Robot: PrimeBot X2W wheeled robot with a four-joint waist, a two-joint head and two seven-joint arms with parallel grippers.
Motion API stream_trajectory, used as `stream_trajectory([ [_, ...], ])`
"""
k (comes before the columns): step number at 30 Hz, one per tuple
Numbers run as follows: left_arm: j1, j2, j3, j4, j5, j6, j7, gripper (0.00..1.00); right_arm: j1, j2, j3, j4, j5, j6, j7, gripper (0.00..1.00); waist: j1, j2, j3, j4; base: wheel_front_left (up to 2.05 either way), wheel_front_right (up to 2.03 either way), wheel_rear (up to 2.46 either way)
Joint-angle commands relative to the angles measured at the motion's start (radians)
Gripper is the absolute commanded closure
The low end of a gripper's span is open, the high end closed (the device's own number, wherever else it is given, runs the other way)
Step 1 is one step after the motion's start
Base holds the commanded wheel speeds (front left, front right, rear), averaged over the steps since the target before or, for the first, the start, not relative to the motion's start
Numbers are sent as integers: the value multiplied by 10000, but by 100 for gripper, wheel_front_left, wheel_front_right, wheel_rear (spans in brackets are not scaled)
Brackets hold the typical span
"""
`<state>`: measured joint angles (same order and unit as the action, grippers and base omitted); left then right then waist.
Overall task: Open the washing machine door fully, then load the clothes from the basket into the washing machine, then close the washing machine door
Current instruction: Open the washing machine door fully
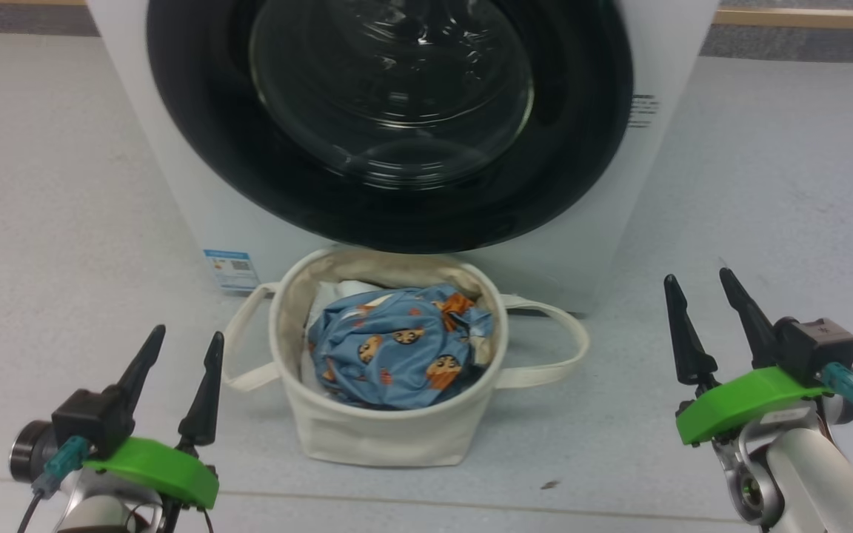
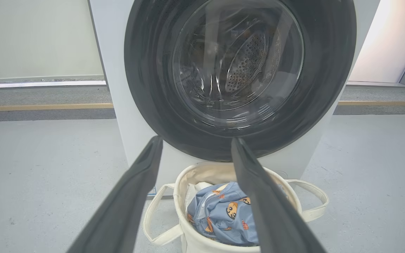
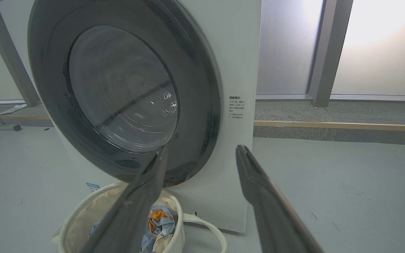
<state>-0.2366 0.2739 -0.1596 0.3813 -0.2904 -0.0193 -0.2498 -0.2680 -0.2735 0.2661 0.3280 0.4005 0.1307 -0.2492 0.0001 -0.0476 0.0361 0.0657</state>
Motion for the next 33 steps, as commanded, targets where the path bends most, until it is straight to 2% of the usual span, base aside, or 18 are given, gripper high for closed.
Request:
stream_trajectory([
  [1, -525, 205, 333, -261, 116, -23, -120, 0, -328, -145, 144, -268, 86, 0, -126, 0, -1, -1, -1, -6, 134, 112, -246],
  [9, -519, 122, 343, -192, 145, -101, -120, 0, -307, -171, 229, -218, 137, 0, -126, 0, -1, -1, -2, -47, 133, 113, -246],
  [17, -486, 34, 343, -125, 29, -387, -120, 0, -276, -124, 301, -143, 186, 0, -126, 0, -1, -1, 22, -73, 101, 99, -199],
  [33, -537, -102, 442, -182, 165, -397, -120, 0, -308, 1, 166, -53, 188, 0, -126, 0, -1, -1, 230, -61, 18, 18, -36],
])
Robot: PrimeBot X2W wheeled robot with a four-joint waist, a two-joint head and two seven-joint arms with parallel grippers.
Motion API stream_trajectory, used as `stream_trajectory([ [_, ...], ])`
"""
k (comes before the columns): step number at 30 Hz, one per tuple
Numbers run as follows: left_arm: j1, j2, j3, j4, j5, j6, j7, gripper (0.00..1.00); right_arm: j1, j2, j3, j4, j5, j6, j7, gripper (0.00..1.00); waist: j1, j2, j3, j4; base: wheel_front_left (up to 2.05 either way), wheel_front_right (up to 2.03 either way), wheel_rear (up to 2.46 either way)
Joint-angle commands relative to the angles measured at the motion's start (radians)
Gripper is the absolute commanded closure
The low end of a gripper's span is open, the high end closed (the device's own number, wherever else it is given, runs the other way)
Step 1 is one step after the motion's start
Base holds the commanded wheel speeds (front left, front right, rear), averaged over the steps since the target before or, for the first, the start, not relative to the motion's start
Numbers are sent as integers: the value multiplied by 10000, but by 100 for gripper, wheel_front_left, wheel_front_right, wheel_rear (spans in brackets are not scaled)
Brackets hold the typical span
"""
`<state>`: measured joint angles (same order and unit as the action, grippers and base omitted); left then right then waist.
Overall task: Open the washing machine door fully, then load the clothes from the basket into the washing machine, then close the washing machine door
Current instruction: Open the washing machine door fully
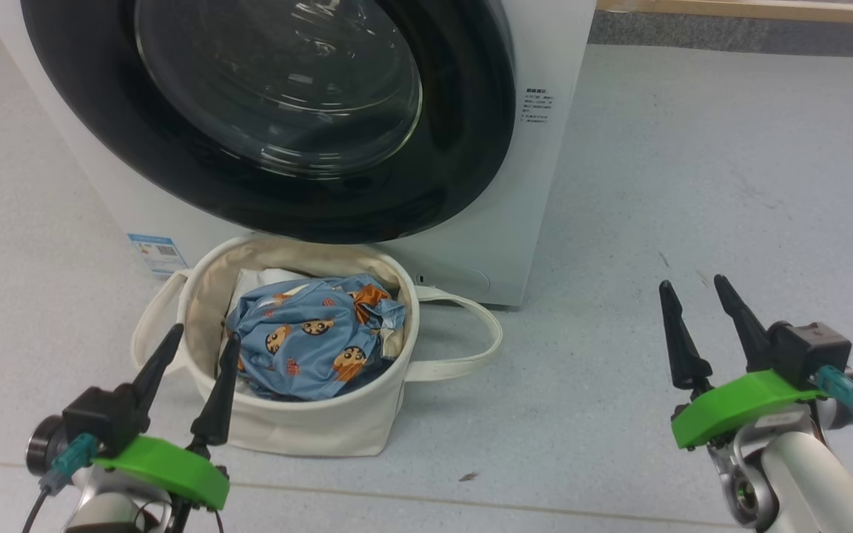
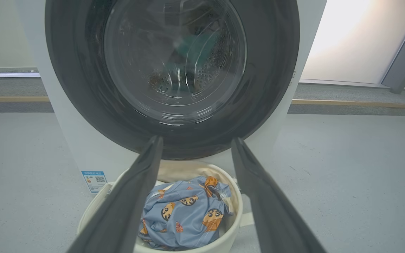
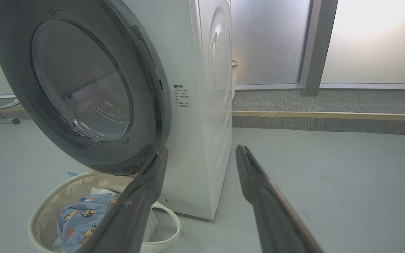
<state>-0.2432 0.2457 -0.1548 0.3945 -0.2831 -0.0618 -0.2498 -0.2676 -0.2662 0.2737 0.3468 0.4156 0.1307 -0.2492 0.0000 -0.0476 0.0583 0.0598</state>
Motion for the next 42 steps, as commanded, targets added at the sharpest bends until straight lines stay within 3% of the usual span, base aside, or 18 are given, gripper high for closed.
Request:
stream_trajectory([
  [1, -466, 171, 405, -324, 99, 32, -120, 0, -313, -63, 75, -239, 34, 0, -126, 0, 0, -1, 12, -3, 0, 0, 0],
  [24, -201, -328, 935, -395, -318, 15, -120, 0, -368, 733, -1112, 273, 768, 0, 104, 0, 0, -1, 236, 74, 0, 0, 0],
  [30, -178, -529, 1237, -599, -363, -21, -120, 0, -492, 687, -1098, 270, 985, 0, 80, 0, 0, -1, 434, 156, 0, 0, 0],
  [34, -211, -568, 1428, -537, -135, 220, -120, 0, -570, 669, -1054, 165, 1158, 0, 6, 0, 0, -1, 557, 184, 0, 0, 0],
  [42, -276, -683, 1676, -607, 41, 123, -120, 0, -629, 541, -1112, 64, 1471, 0, -94, 0, 0, -1, 783, 281, 0, 0, 0],
])
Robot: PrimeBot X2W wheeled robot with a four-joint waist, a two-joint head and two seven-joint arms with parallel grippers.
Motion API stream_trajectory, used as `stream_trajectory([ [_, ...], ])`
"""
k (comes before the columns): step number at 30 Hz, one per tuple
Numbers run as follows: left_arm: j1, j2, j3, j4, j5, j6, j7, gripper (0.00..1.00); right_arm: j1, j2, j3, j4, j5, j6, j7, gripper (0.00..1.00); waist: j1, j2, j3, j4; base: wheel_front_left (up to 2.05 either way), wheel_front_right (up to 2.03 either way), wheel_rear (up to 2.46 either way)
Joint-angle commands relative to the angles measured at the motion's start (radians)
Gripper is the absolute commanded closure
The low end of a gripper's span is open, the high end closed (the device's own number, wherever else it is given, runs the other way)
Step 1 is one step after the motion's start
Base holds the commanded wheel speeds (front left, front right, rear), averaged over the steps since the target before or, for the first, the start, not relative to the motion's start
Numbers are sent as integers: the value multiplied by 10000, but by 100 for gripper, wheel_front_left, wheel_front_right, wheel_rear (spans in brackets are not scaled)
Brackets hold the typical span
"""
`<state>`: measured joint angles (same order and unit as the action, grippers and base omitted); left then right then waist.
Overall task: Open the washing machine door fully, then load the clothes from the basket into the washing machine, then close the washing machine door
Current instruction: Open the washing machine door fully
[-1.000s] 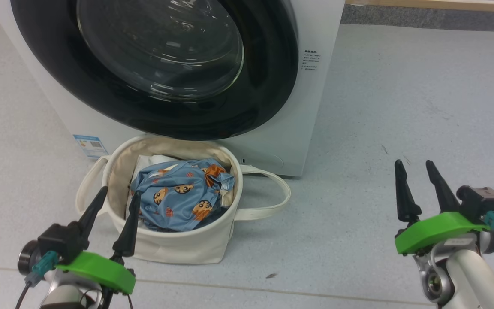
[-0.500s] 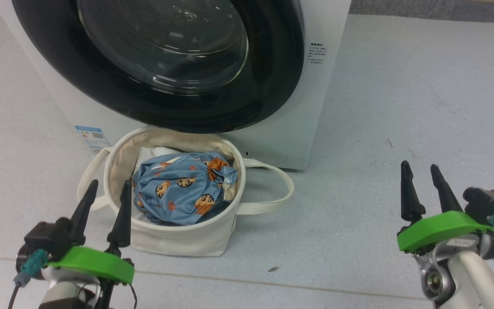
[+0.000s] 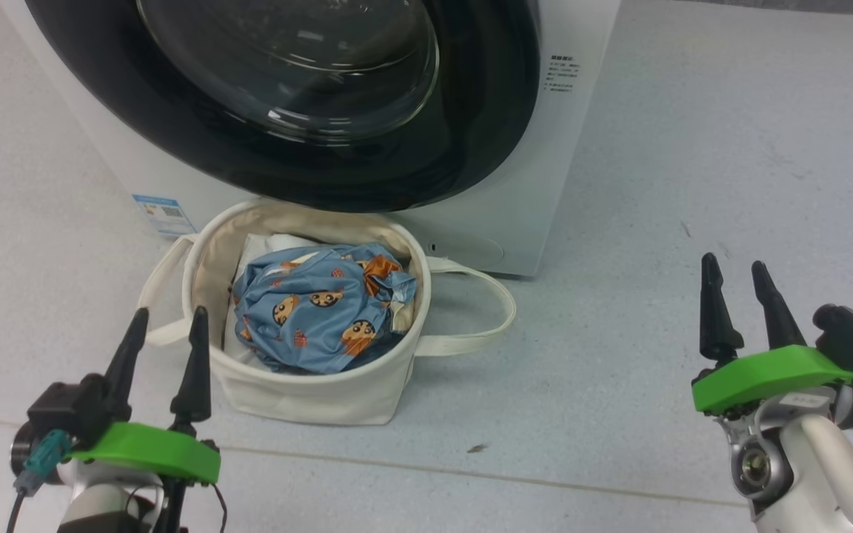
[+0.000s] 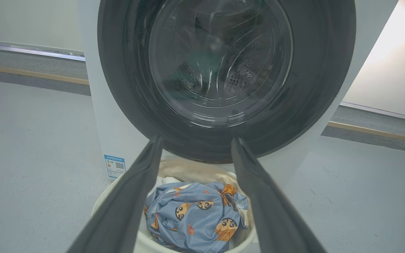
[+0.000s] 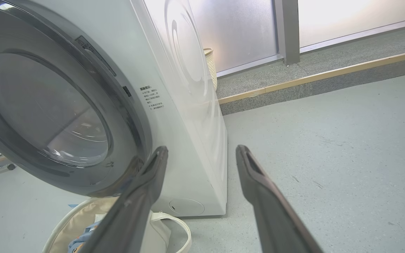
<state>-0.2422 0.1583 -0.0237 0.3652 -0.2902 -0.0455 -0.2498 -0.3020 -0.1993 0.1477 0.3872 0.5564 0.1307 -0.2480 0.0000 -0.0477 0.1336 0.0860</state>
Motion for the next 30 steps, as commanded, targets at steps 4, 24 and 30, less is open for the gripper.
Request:
stream_trajectory([
  [4, -345, 110, 397, -370, 206, -113, -120, 0, -373, -147, 59, -337, 110, 0, -124, 0, 0, 1, 200, 101, 0, 0, 0],
  [24, -733, -73, 642, -466, 483, -349, -120, 0, -1345, 398, -1256, -319, 907, 0, -136, 0, 0, 1, 1337, 669, 0, 0, 0],
  [30, -941, -66, 665, -376, 569, -439, -120, 0, -2258, 414, -1053, 101, 2585, 0, -137, 100, 0, 1, 1939, 788, 0, 0, 0],
])
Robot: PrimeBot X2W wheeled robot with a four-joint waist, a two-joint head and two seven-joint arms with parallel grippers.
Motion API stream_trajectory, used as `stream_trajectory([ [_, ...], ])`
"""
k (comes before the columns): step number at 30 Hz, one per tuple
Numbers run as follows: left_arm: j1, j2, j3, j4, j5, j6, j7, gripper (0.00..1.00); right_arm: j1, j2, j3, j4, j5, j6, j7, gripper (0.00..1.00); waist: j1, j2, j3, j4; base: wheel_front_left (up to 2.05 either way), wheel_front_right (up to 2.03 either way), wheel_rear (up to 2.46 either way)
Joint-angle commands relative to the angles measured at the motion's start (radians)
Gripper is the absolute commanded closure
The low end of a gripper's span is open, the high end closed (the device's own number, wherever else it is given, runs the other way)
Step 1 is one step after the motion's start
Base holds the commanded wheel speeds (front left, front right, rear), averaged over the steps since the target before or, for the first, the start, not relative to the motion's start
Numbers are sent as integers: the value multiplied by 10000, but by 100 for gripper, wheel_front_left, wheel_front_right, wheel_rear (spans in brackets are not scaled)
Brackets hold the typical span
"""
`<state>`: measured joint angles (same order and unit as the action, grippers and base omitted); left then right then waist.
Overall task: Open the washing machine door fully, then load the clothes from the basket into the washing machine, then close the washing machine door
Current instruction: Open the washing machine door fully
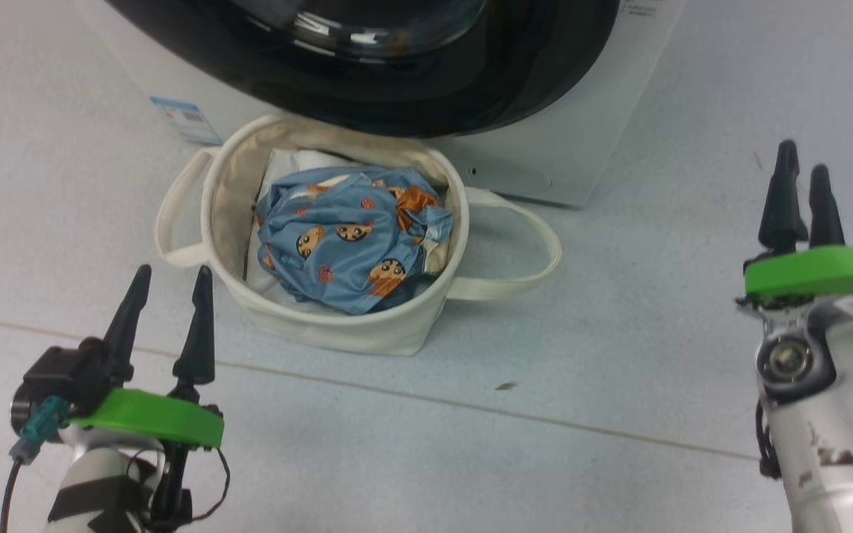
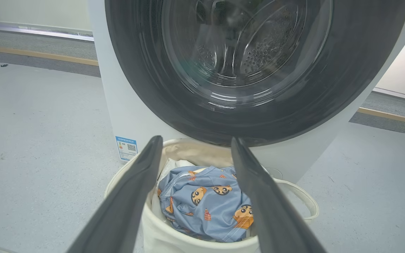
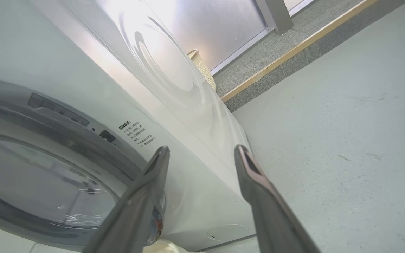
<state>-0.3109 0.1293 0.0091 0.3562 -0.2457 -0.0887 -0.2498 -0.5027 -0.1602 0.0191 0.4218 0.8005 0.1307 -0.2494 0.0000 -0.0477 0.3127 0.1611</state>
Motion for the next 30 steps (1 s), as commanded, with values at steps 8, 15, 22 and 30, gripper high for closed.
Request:
stream_trajectory([
  [8, -615, 208, 436, -368, 162, -81, -120, 0, -1699, -244, 918, 31, 3088, 0, 488, 100, 0, 1, 1140, 55, 0, 0, 0],
  [15, -1042, 38, 699, -542, 224, -64, -120, 0, -2772, -446, 1356, -194, 5258, 0, 1525, 100, 0, 1, 1799, 243, 0, 0, 0],
  [22, -1131, -133, 916, -488, 272, -113, -120, 0, -3347, -637, 1621, -420, 6292, 0, 2124, 100, 0, 1, 2048, 443, 0, 0, 0],
  [30, -1271, -285, 1085, -537, 393, -202, -120, 0, -4385, -860, 1942, -324, 6944, 0, 2936, 100, 0, 1, 2454, 685, 0, 0, 0],
])
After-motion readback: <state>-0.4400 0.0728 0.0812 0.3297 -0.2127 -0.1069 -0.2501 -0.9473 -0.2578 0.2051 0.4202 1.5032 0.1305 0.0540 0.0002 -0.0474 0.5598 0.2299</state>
